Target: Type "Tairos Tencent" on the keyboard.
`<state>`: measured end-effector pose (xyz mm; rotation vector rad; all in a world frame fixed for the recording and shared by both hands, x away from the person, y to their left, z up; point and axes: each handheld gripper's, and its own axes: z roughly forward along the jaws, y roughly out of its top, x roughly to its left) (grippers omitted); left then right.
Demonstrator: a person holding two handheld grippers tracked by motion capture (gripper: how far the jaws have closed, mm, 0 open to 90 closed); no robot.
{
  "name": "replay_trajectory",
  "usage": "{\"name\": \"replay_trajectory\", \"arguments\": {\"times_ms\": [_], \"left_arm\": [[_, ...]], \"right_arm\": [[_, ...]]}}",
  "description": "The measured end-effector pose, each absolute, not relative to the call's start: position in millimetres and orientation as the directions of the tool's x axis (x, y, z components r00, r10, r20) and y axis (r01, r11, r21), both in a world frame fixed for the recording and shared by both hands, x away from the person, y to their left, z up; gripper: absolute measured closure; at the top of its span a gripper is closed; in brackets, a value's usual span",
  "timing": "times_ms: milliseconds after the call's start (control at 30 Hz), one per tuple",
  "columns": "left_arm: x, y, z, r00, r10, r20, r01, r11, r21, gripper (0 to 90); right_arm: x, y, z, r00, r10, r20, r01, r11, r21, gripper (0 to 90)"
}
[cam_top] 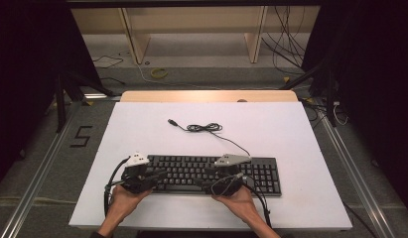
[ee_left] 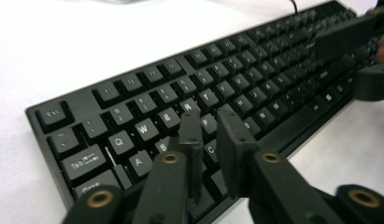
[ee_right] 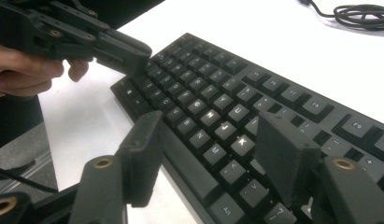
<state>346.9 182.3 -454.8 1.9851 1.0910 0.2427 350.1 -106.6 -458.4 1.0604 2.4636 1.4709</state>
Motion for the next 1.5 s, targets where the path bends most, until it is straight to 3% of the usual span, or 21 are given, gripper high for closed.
{"name": "replay_trajectory", "arguments": {"times_ms": [133, 900, 1233, 1500], "left_arm": [[349, 177, -458, 0.616, 0.758, -0.213, 0.614, -0.294, 0.732, 88.5], [358, 160, -475, 0.616, 0.765, -0.19, 0.653, -0.36, 0.666, 88.8], [356, 157, -473, 0.614, 0.771, -0.166, 0.639, -0.363, 0.678, 88.7], [366, 170, -462, 0.565, 0.799, -0.207, 0.641, -0.266, 0.72, 84.6]], "right_arm": [[348, -110, -458, -0.756, 0.599, 0.264, 0.515, 0.295, 0.805, 41.5], [340, -124, -454, -0.755, 0.603, 0.259, 0.502, 0.276, 0.82, 38.6], [340, -127, -454, -0.75, 0.61, 0.256, 0.504, 0.277, 0.818, 38.7], [340, -128, -454, -0.748, 0.61, 0.261, 0.508, 0.273, 0.817, 38.0]]}}
